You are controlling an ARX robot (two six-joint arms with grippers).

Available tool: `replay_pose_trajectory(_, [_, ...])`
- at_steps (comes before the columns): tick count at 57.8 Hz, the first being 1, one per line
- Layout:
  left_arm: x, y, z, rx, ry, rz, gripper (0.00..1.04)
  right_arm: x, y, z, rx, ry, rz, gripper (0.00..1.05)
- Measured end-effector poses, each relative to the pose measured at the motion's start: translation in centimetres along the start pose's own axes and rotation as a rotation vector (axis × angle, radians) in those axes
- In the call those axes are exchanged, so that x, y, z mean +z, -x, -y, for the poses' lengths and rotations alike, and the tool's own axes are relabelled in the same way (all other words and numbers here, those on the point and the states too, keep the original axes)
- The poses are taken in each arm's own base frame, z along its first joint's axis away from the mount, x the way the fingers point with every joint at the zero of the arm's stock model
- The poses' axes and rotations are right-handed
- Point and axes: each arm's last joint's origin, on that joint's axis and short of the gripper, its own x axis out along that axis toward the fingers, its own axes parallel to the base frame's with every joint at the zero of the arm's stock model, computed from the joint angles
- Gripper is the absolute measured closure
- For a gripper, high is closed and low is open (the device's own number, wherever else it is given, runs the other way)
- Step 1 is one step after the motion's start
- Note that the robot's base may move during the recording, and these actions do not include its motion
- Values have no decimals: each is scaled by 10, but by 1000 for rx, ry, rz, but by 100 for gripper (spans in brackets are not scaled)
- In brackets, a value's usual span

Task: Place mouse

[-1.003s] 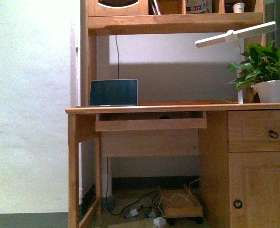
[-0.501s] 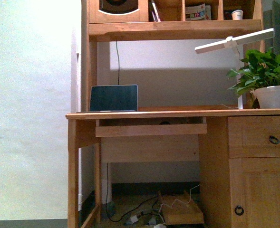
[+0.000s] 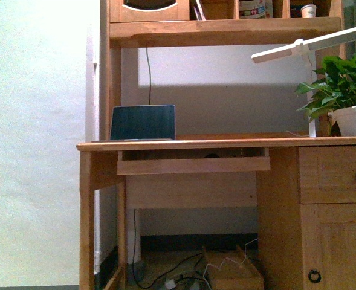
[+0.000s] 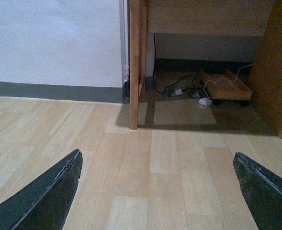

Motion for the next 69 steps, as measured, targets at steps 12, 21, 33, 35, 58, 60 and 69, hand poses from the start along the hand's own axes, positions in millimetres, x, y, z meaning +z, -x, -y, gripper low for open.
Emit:
replay_pose_trajectory(12, [0,0,0,0,0,0,8,0,0,0,0,0,0,7])
replay_pose_trajectory(21, [0,0,0,0,0,0,8,0,0,0,0,0,0,7])
replay_pose_trajectory(33, [0,0,0,0,0,0,8,0,0,0,0,0,0,7])
replay_pose_trajectory(35, [0,0,0,0,0,0,8,0,0,0,0,0,0,7])
replay_pose_trajectory(58, [0,0,0,0,0,0,8,0,0,0,0,0,0,7])
replay_pose_trajectory(60, [0,0,0,0,0,0,8,0,0,0,0,0,0,7])
replay_pose_trajectory(69, [0,0,0,0,0,0,8,0,0,0,0,0,0,7])
